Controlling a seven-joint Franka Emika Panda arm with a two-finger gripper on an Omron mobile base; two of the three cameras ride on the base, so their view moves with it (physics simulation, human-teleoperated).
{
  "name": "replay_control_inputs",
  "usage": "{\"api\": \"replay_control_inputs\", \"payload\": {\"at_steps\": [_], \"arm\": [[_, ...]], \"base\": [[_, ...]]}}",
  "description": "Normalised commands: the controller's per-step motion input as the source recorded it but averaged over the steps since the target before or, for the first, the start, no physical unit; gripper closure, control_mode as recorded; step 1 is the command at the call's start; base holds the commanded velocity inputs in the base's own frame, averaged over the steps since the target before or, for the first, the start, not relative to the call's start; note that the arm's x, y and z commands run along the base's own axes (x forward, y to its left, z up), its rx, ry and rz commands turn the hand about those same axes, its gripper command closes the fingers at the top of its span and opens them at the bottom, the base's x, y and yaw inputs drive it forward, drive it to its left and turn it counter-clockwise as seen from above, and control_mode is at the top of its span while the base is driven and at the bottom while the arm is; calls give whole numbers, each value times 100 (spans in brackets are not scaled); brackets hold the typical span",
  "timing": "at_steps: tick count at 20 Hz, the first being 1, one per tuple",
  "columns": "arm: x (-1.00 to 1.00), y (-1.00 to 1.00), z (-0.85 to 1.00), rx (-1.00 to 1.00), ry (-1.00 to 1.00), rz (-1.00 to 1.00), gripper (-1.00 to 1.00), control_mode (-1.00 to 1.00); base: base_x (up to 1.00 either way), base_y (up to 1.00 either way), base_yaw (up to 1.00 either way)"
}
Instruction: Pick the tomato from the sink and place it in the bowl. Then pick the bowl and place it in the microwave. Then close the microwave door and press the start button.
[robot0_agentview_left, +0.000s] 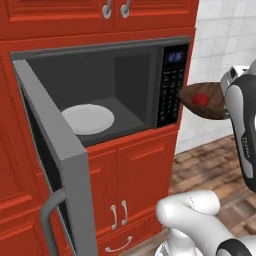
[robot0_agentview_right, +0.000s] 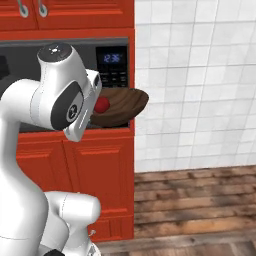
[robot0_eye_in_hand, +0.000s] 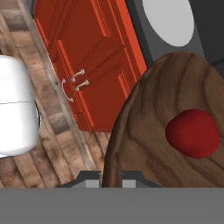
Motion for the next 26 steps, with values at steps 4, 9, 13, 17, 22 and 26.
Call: {"api": "replay_control_inputs", "payload": {"at_steps": [4, 9, 13, 17, 22, 26], "arm": [[0, 0, 0, 0, 0, 0, 100, 100], [0, 0, 0, 0, 0, 0, 100, 100], [0, 0, 0, 0, 0, 0, 100, 100], [0, 0, 0, 0, 0, 0, 100, 100], [0, 0, 0, 0, 0, 0, 100, 100], [0, 0, 0, 0, 0, 0, 100, 100]], "base": [[-32, 0, 34], [-35, 0, 32], [-28, 0, 27], [-12, 0, 20], [-3, 0, 18], [-17, 5, 20]]}}
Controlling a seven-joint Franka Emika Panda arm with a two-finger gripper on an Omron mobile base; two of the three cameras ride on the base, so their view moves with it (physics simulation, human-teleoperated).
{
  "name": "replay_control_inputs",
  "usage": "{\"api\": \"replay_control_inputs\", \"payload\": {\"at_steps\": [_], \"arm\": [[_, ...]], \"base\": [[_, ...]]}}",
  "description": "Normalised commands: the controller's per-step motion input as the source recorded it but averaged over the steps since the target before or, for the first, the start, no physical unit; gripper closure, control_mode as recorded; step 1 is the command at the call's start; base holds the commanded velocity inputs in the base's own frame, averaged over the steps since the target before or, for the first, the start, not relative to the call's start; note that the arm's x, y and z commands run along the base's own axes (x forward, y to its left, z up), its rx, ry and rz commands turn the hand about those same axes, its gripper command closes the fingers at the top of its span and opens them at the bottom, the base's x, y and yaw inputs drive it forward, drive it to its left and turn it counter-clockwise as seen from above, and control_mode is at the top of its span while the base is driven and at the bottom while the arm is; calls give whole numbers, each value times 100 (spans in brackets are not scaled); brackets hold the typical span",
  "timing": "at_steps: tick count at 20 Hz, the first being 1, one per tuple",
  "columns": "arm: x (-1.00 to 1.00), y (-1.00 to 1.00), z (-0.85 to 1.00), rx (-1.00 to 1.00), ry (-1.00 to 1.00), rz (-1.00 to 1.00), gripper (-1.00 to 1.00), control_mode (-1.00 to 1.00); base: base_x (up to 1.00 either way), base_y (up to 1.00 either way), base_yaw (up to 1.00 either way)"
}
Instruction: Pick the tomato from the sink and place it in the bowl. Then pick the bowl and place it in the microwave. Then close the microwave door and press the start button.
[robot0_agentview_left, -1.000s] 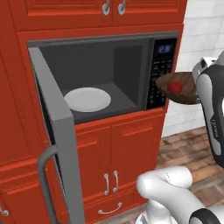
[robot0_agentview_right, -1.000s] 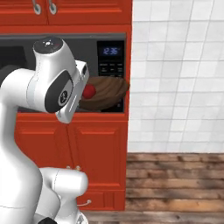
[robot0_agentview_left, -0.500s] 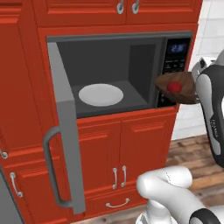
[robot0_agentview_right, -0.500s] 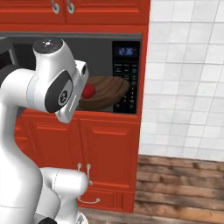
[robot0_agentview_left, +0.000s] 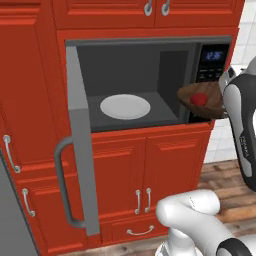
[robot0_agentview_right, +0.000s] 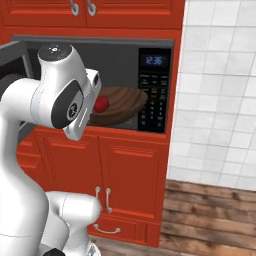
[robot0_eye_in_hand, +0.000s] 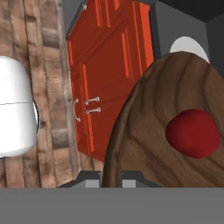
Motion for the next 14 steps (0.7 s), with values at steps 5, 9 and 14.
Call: {"api": "replay_control_inputs", "payload": {"at_steps": [5, 9, 14], "arm": [[0, 0, 0, 0, 0, 0, 100, 100], [0, 0, 0, 0, 0, 0, 100, 100], [0, 0, 0, 0, 0, 0, 100, 100]], "base": [[0, 25, 23], [0, 2, 21], [-16, 0, 15]]}}
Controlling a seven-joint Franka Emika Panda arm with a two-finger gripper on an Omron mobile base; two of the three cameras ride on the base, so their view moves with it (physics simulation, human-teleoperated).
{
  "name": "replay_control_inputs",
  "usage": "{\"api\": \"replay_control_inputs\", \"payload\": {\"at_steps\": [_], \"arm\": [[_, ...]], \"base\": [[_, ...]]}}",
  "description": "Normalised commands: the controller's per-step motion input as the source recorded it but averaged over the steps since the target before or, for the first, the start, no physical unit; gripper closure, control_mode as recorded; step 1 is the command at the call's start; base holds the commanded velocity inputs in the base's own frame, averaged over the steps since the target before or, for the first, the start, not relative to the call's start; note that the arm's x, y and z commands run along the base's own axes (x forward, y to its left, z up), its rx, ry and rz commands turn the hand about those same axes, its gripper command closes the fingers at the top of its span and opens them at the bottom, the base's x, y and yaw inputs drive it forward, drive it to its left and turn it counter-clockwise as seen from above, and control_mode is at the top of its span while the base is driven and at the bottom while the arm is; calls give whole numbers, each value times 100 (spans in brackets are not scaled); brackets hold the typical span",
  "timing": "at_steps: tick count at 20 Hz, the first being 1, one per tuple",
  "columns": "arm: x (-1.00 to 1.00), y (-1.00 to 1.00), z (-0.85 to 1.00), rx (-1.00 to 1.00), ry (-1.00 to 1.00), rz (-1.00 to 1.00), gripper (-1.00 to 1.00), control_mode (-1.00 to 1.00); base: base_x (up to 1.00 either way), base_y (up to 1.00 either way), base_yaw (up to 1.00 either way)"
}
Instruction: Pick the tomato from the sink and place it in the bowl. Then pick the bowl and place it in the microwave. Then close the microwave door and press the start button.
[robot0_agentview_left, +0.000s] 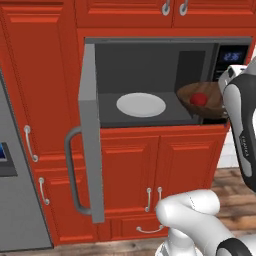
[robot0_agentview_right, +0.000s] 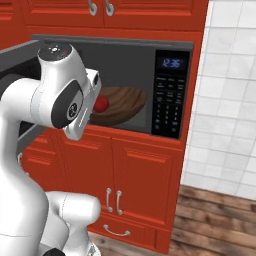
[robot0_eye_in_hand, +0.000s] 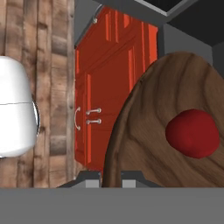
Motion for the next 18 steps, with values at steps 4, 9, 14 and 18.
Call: {"api": "replay_control_inputs", "payload": {"at_steps": [4, 9, 14, 18], "arm": [[0, 8, -9, 0, 0, 5, 100, -100], [16, 68, -45, -1, 0, 17, 100, -100], [75, 67, -38, 0, 0, 15, 100, -100], [100, 30, 0, 0, 6, 1, 100, -100]], "base": [[-4, 2, 5], [0, 0, 0], [0, 0, 0], [0, 0, 0]]}}
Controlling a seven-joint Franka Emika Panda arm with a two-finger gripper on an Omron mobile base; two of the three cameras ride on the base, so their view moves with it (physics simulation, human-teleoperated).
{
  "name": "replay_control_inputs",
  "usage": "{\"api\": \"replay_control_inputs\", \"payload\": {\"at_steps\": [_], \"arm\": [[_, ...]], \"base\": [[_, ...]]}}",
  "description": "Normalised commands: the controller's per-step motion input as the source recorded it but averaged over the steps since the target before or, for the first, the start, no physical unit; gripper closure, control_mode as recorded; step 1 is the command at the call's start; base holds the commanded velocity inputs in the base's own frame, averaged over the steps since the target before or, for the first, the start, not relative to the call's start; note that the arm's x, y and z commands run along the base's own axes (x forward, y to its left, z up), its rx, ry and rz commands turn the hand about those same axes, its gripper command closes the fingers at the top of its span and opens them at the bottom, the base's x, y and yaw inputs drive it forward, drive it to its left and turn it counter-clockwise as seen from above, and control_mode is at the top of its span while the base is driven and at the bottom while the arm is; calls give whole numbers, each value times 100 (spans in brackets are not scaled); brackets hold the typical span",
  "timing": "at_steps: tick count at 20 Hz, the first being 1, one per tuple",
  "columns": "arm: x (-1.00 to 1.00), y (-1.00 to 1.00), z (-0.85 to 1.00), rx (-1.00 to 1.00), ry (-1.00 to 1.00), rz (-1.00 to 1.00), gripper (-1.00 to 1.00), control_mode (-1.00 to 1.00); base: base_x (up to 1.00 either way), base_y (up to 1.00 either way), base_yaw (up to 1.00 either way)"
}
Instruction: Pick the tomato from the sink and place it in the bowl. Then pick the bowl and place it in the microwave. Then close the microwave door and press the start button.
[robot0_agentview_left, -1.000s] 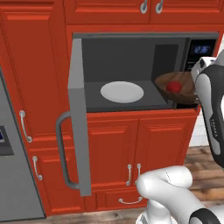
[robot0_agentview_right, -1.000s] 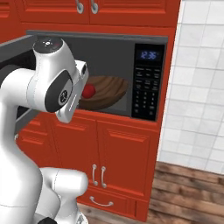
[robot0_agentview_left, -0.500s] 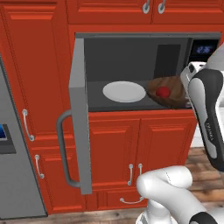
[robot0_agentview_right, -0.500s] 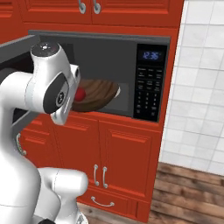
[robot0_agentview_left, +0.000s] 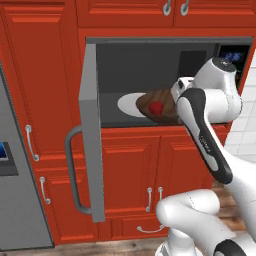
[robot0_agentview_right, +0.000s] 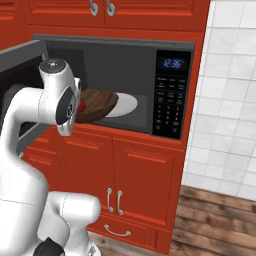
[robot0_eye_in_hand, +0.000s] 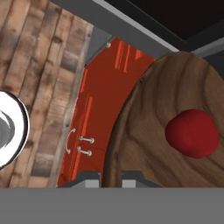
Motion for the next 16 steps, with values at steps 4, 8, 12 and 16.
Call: {"api": "replay_control_inputs", "payload": {"at_steps": [4, 8, 12, 16], "arm": [[100, -1, 0, 0, 10, 0, 100, -100], [100, -5, -2, 0, 10, 0, 100, -100], [89, 0, -23, 0, 4, 0, 100, -100], [72, 0, -48, 0, 1, 0, 100, -100]], "base": [[0, 0, 0], [0, 0, 0], [0, 0, 0], [0, 0, 0]]}}
